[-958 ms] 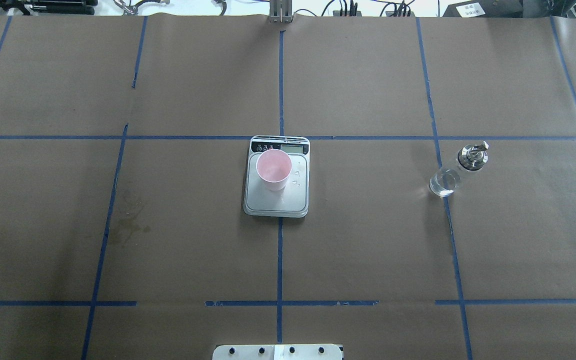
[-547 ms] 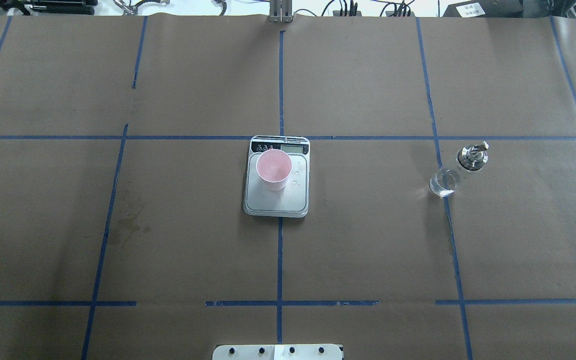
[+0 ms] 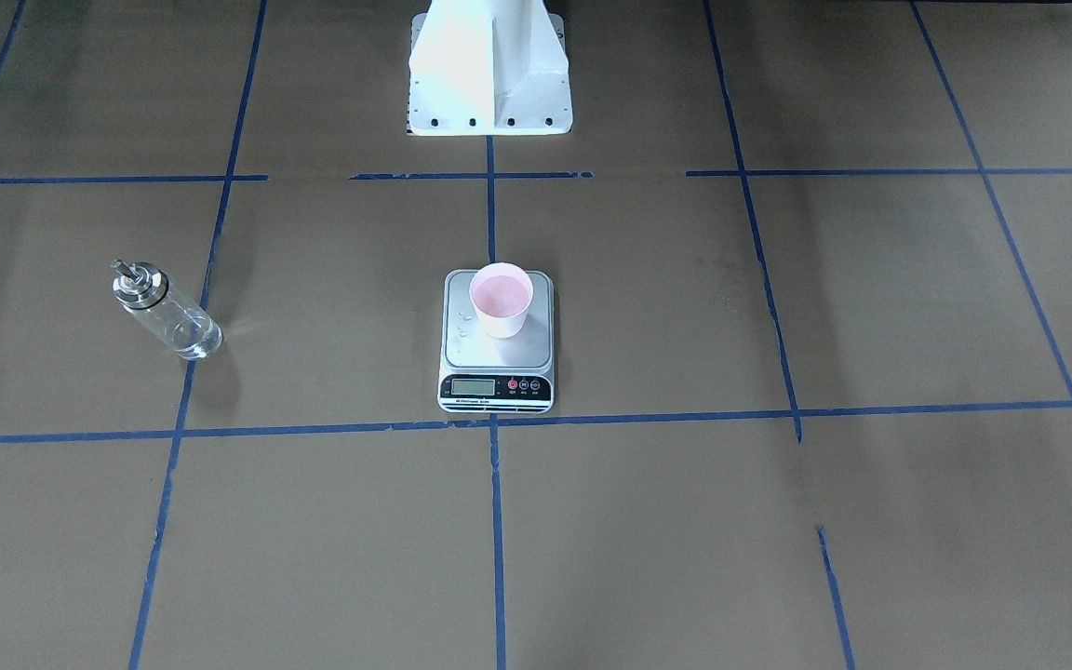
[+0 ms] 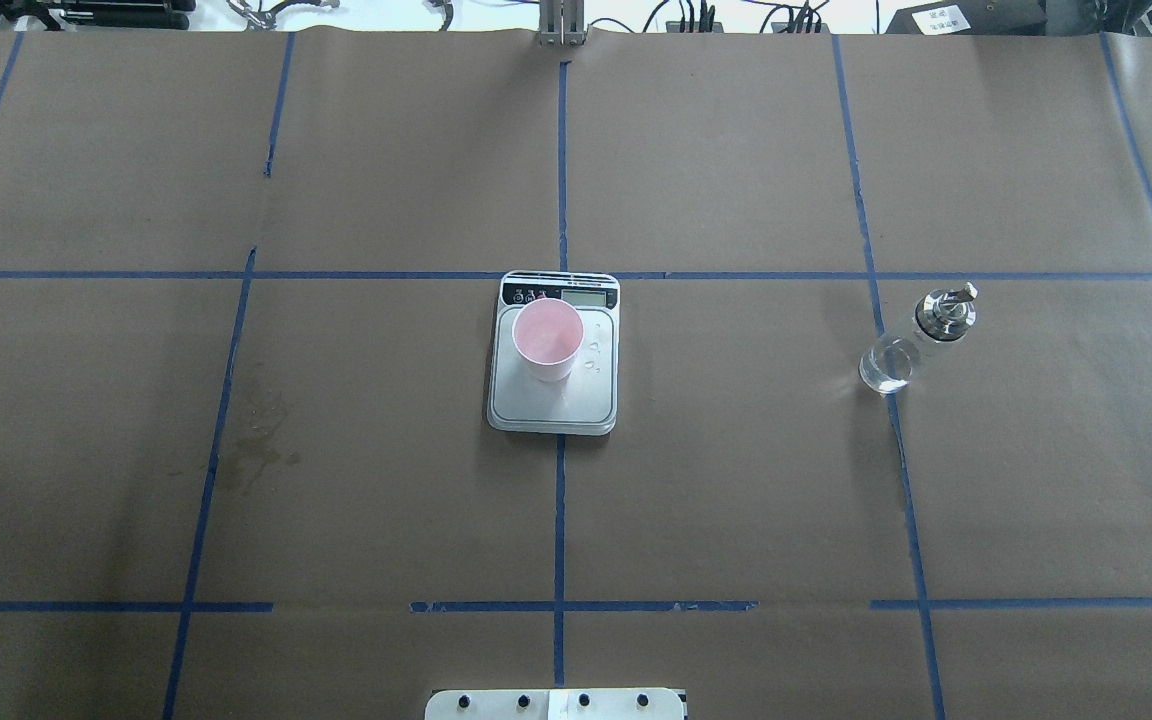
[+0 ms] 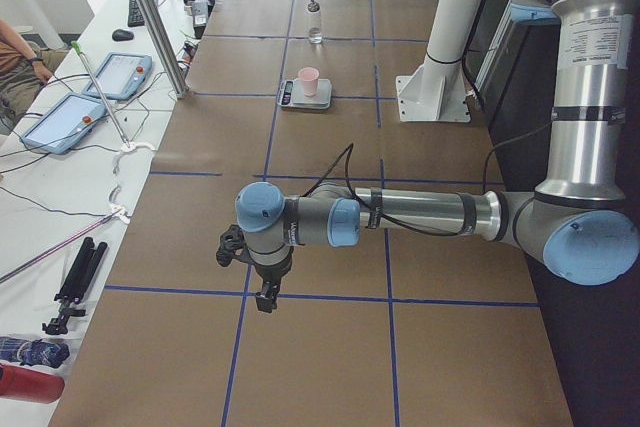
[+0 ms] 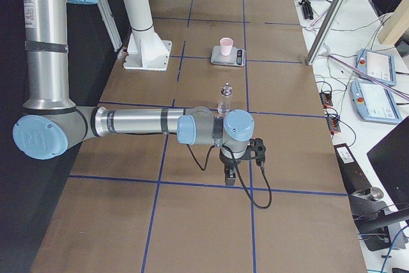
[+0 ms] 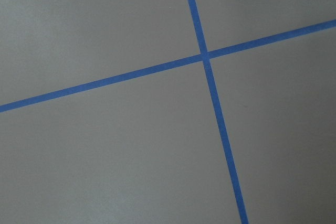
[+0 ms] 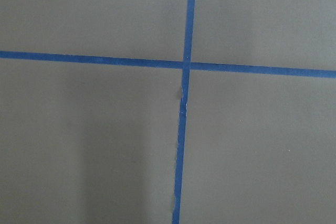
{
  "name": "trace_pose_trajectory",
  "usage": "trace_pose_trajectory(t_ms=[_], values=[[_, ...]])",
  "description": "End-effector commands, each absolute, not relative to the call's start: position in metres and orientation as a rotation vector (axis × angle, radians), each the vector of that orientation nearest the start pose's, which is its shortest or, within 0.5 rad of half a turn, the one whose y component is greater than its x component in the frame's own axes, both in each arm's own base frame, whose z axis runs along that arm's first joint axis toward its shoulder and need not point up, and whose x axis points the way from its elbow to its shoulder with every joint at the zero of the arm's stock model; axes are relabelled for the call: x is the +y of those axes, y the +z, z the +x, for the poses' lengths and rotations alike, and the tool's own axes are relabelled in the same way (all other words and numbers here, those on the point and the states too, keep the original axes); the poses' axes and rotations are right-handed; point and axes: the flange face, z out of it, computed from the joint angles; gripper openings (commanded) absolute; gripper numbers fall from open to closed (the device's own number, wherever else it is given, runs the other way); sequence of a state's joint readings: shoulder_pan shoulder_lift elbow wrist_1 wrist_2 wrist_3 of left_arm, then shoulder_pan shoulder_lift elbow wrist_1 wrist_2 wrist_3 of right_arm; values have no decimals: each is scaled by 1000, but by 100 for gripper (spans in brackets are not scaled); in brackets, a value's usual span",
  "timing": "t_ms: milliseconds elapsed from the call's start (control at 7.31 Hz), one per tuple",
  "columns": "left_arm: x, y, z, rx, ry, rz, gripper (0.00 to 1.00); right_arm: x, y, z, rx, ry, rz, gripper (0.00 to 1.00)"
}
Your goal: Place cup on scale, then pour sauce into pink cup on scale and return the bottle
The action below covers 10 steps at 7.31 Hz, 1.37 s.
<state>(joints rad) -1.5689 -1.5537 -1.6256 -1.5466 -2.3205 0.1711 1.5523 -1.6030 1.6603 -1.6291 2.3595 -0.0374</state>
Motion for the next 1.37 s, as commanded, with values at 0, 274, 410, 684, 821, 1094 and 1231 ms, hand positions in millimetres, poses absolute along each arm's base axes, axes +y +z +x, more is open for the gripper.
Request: trace_pose_trajectory(t_ms=[0,274,410,684,821,1094,1231], values=[[-487,640,-63,774,73,45,100,-479,636,54,-787,-51,4,100],[-486,637,-63,774,58,43,100,-479,636,54,-789,-49,2,100],[-486,635,-64,774,40,40,100,-478,637,54,-789,-48,1,100],[-487,632,-63,774,41,44,100,-478,637,55,-789,-46,1,100],[-487,632,-63,774,40,43,100,-478,637,54,-789,-47,0,100],[-487,631,-63,774,39,44,100,-478,637,54,-789,-47,0,100],[-487,631,-63,774,39,44,100,-478,637,54,-789,-47,0,100]])
